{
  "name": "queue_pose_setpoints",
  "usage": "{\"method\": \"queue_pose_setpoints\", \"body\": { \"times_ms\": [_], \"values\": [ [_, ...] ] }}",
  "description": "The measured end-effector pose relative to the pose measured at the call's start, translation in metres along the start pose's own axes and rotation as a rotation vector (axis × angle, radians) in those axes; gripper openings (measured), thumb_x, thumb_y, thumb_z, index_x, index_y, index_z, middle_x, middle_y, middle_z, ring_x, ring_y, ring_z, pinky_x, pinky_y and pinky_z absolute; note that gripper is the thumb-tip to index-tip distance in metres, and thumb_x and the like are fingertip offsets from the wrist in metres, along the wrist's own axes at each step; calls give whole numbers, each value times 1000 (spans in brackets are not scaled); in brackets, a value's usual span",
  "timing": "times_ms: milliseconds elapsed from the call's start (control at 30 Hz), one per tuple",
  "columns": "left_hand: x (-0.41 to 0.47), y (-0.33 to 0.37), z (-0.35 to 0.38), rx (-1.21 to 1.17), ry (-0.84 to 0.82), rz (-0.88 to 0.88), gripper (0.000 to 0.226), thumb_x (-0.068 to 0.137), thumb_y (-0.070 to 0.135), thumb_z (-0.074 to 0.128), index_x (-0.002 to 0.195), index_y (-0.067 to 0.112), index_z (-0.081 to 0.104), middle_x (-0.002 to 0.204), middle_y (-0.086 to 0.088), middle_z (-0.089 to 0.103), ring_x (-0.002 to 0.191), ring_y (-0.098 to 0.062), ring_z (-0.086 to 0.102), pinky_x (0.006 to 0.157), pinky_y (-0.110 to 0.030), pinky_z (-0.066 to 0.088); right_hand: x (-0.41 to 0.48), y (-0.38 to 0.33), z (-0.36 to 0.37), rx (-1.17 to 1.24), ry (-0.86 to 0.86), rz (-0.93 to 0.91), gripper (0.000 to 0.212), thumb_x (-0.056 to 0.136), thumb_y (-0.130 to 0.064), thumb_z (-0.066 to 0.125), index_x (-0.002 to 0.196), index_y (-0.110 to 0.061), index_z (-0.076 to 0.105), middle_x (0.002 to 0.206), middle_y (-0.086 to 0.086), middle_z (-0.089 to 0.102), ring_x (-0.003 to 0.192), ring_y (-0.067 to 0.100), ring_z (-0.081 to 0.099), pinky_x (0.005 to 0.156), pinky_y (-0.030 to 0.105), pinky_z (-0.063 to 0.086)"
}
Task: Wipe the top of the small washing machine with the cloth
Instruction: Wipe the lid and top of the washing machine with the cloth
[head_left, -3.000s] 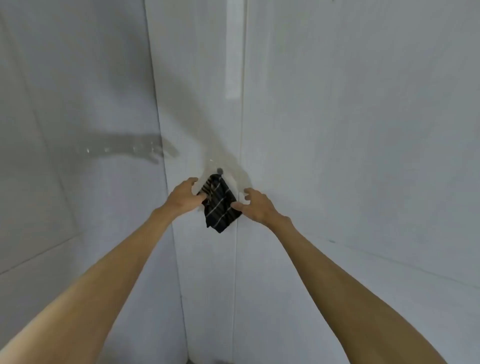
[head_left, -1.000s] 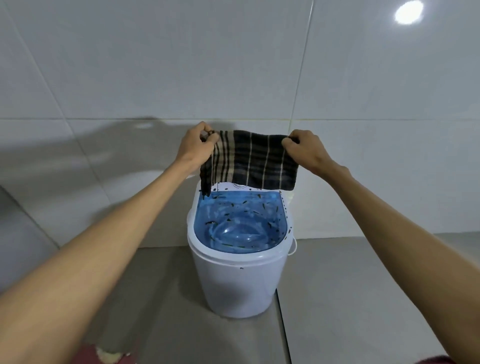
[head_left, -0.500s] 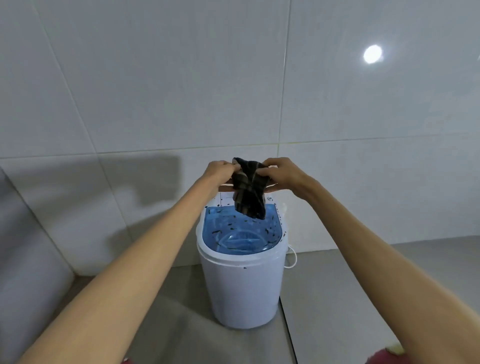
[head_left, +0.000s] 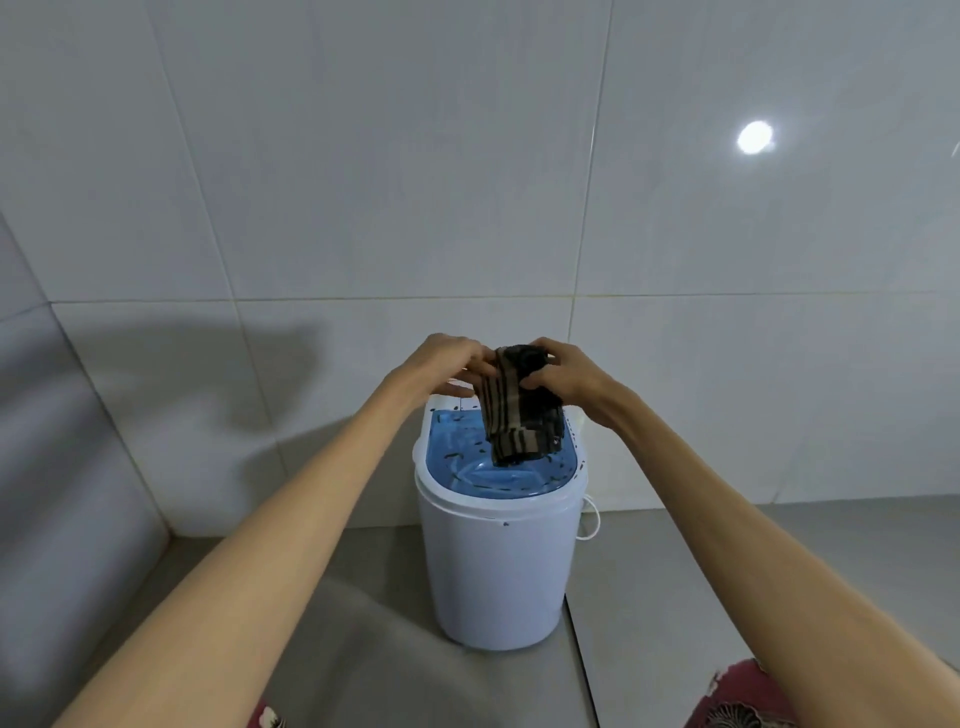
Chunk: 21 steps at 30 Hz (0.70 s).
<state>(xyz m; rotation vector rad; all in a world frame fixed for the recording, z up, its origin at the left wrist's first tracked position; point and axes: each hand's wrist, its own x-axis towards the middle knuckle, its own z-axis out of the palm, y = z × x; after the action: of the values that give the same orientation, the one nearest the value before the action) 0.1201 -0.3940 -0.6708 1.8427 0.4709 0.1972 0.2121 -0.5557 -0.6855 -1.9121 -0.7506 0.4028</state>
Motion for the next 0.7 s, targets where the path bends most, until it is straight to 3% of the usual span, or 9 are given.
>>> {"method": "queue_pose_setpoints", "body": {
  "times_ms": [100,167,233,400,500,600,700],
  "values": [
    [0,-31,-4,19,78,-19,55,83,17,65,134,16,45,124,-2,55,112,-17,54,94,-35,50,-3,10,7,125,-99,92,33,88,0,52,118,-10,61,104,9,65,97,23,62,79,34,54],
    [3,-57,-3,-16,-43,-105,42,83,18,69,123,12,54,127,-6,61,121,-24,56,100,-44,49,-4,20,10,201,-129,151,34,89,0,51,119,-8,61,108,10,66,97,22,62,75,33,54],
    [5,-76,1,-73,-86,-140,32,89,13,67,119,5,61,120,-14,68,112,-26,65,96,-42,54,-5,32,13,200,-118,208,34,90,0,51,123,-6,58,112,12,65,96,21,63,71,30,54],
    [22,-100,22,-120,73,-142,43,85,5,74,118,8,48,103,-9,62,79,-18,66,61,-29,58,4,59,24,-163,15,184,57,88,-1,52,141,-16,36,118,14,55,100,27,57,79,32,51],
    [35,-119,37,25,170,-58,56,82,11,76,129,9,46,110,-8,60,94,-23,65,80,-39,58,12,79,39,-418,78,94,66,85,-1,49,147,-15,30,130,19,55,113,33,53,90,38,47],
    [40,-144,32,351,196,44,70,79,22,77,140,17,42,133,-4,54,117,-22,55,87,-31,45,13,100,57,-764,48,103,73,91,-16,54,154,-12,16,154,21,29,143,38,25,113,47,29],
    [44,-170,14,458,74,37,96,69,33,83,149,20,31,150,-4,38,139,-27,38,106,-40,41,9,112,76,-876,0,-58,66,102,-34,42,156,-10,11,164,13,5,151,31,-6,122,46,2]
  ]
}}
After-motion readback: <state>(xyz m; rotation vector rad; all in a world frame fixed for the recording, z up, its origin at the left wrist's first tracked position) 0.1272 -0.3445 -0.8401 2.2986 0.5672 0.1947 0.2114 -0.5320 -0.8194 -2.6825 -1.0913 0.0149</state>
